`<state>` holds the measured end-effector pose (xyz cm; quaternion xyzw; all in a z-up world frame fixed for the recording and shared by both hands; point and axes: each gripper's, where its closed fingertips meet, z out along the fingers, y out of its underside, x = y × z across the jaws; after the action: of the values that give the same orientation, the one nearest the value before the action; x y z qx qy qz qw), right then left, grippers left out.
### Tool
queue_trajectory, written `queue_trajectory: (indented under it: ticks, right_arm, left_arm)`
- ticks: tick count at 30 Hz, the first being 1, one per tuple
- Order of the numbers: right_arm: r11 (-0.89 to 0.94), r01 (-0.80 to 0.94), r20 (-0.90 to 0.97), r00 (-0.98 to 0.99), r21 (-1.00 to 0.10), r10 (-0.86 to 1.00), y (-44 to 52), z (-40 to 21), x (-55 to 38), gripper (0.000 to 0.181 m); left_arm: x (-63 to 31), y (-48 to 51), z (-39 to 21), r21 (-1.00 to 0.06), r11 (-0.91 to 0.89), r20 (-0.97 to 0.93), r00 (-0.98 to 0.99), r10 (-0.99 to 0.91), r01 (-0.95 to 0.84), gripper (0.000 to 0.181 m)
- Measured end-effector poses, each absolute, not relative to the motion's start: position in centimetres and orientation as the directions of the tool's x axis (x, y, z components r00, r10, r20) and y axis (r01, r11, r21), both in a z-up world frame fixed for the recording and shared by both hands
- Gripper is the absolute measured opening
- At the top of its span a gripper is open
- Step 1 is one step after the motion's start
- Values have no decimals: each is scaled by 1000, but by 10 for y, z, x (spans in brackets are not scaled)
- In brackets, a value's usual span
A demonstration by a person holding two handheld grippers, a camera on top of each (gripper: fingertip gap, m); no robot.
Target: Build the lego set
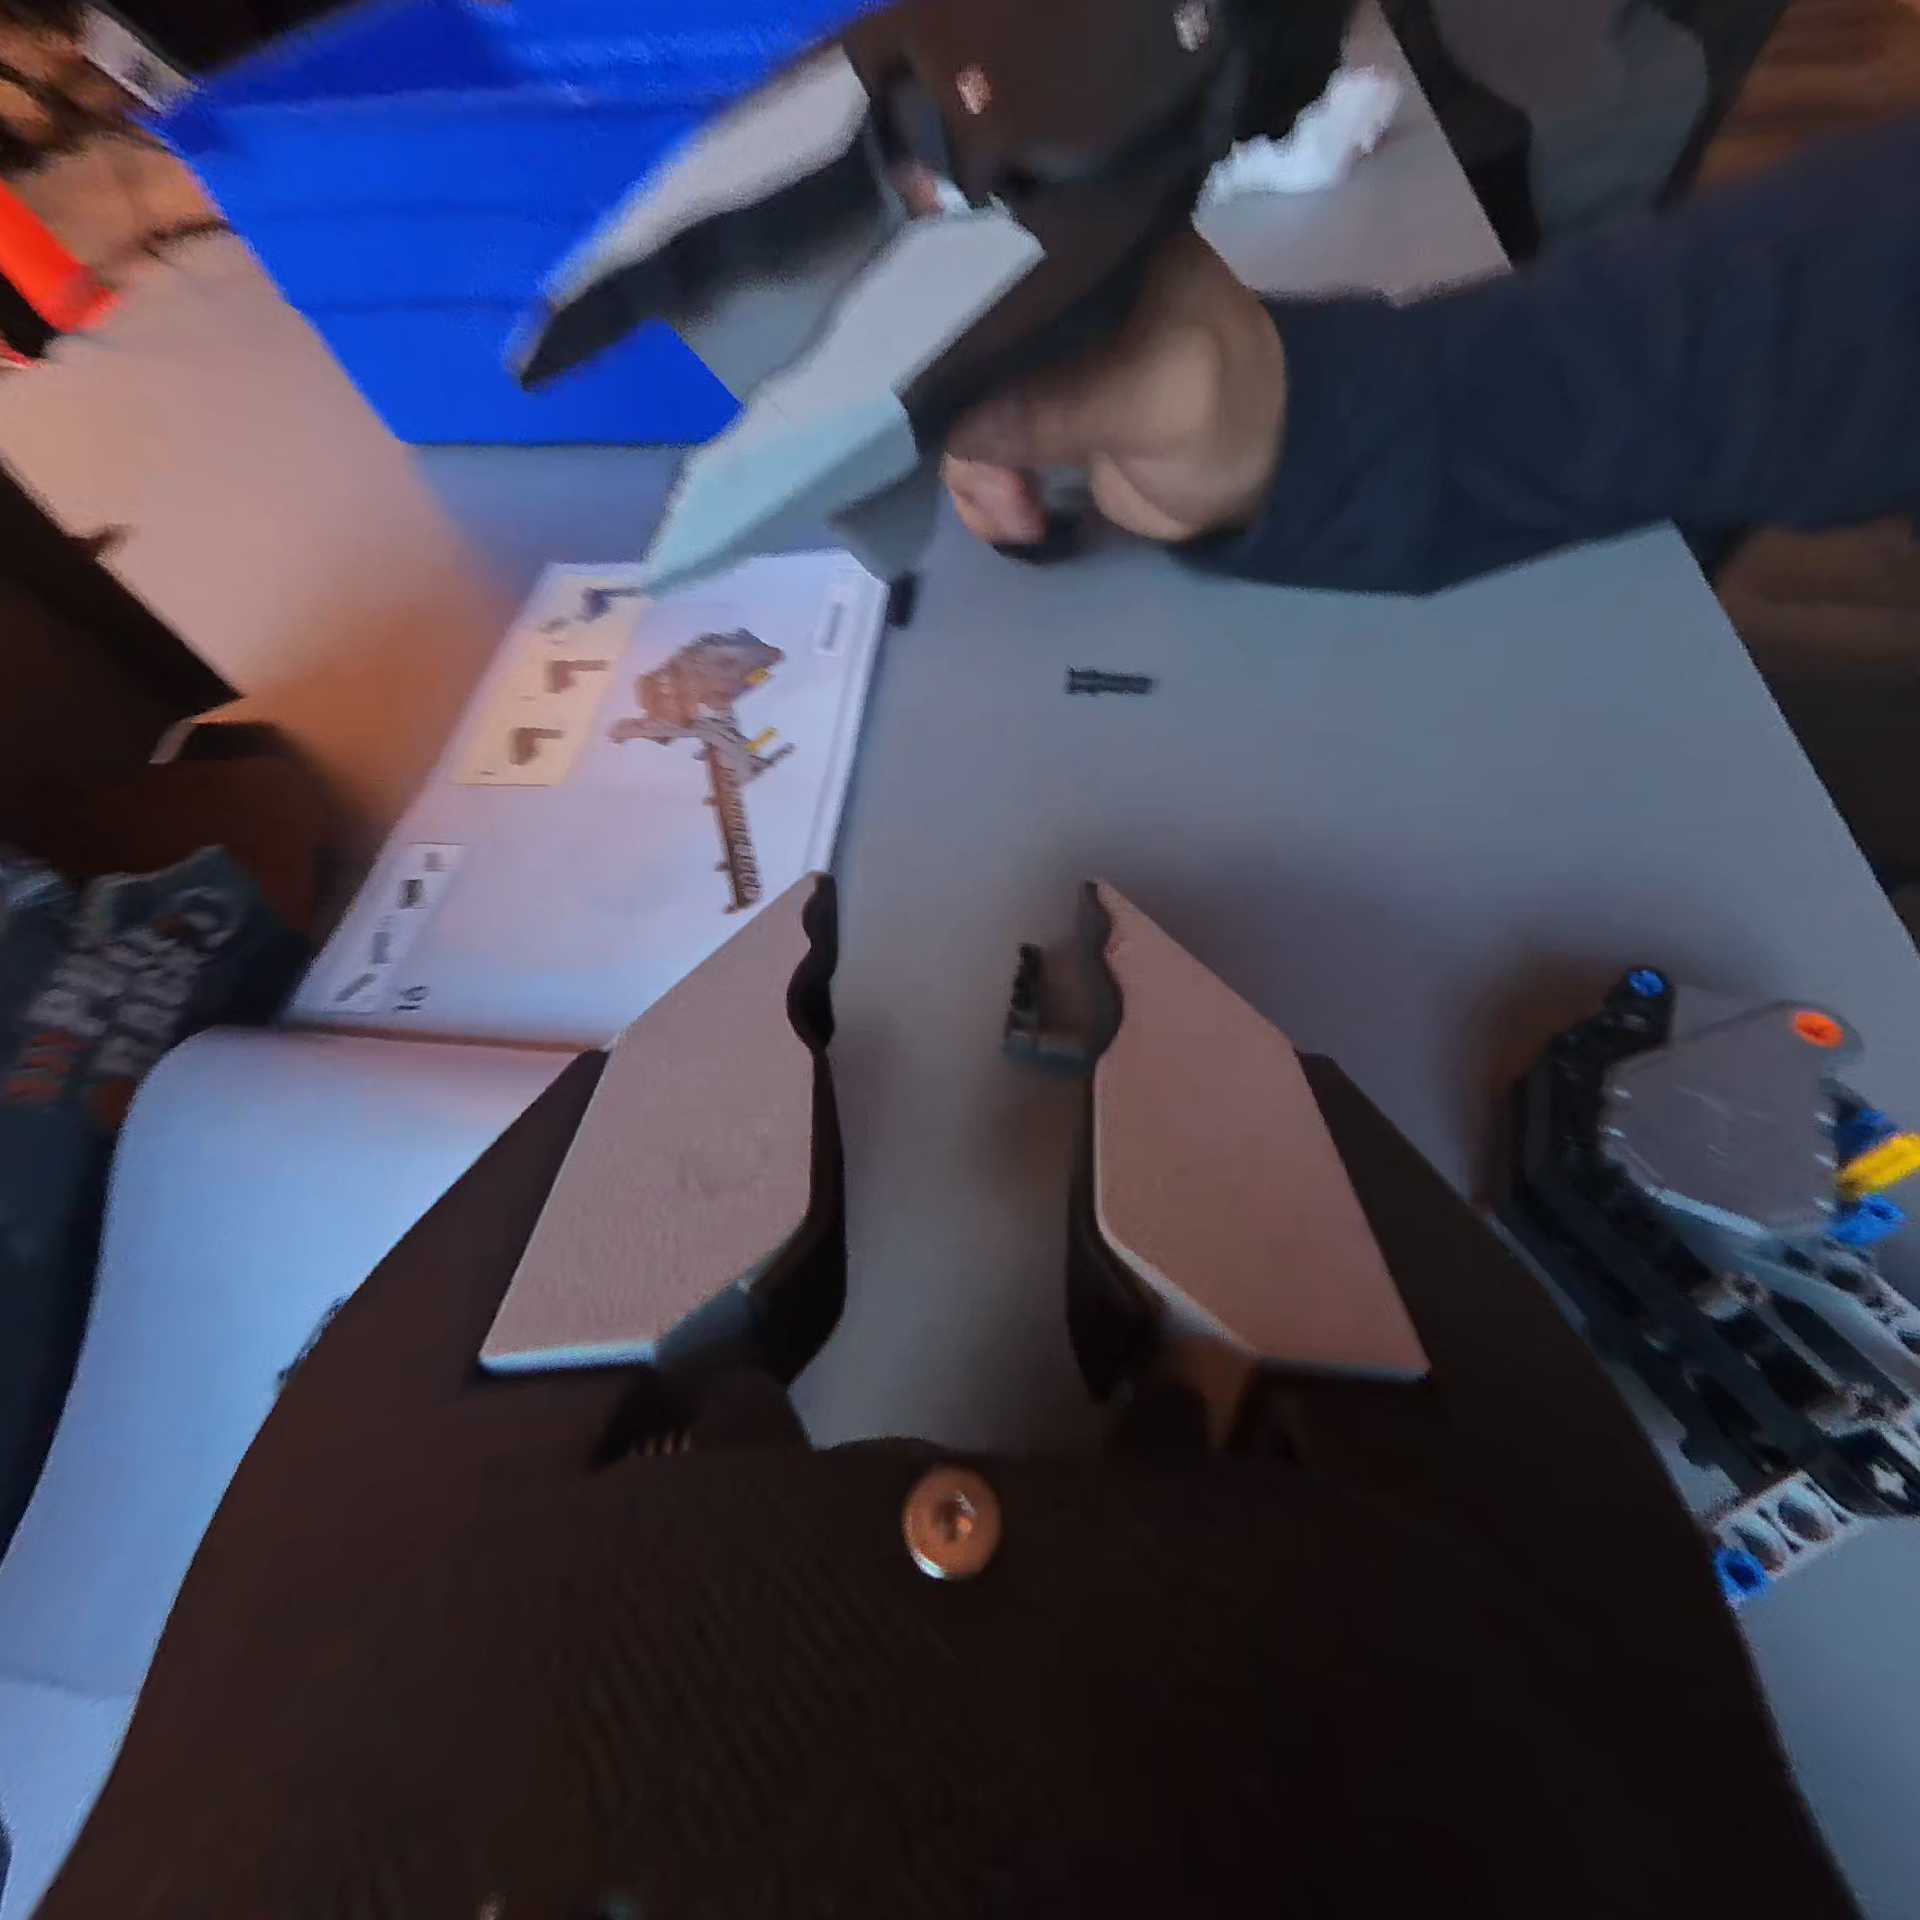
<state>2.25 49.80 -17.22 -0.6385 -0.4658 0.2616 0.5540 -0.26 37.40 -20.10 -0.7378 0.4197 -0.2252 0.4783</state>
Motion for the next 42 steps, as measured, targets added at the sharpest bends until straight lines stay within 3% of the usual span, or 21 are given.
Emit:
queue_trajectory:
  ticks: [1, 9, 16, 25, 42]
  right_arm:
    - [35, 305, 175, 445, -952, 879, 501, -173, 23, 68]
    - [22, 236, 130, 453, -972, 882, 516, -155, 4, 64]
    - [54, 391, 235, 433, -919, 870, 525, -182, -3, 53]
    - [54, 389, 203, 352, -920, 914, 510, -186, -7, 58]
    - [24, 373, 183, 397, -928, 899, 510, -184, 1, 50]
  left_arm:
    - [-5, 375, -199, -902, -192, -64, 560, -826, -387, 45]
    - [-18, 378, -195, -907, -180, -108, 624, -774, -380, 44]
    - [-15, 377, -201, -887, -173, -139, 604, -785, -428, 42]
    - [-14, 380, -200, -882, -134, -192, 605, -772, -451, 32]
    - [-21, 383, -198, -865, -79, -291, 624, -725, -495, 26]
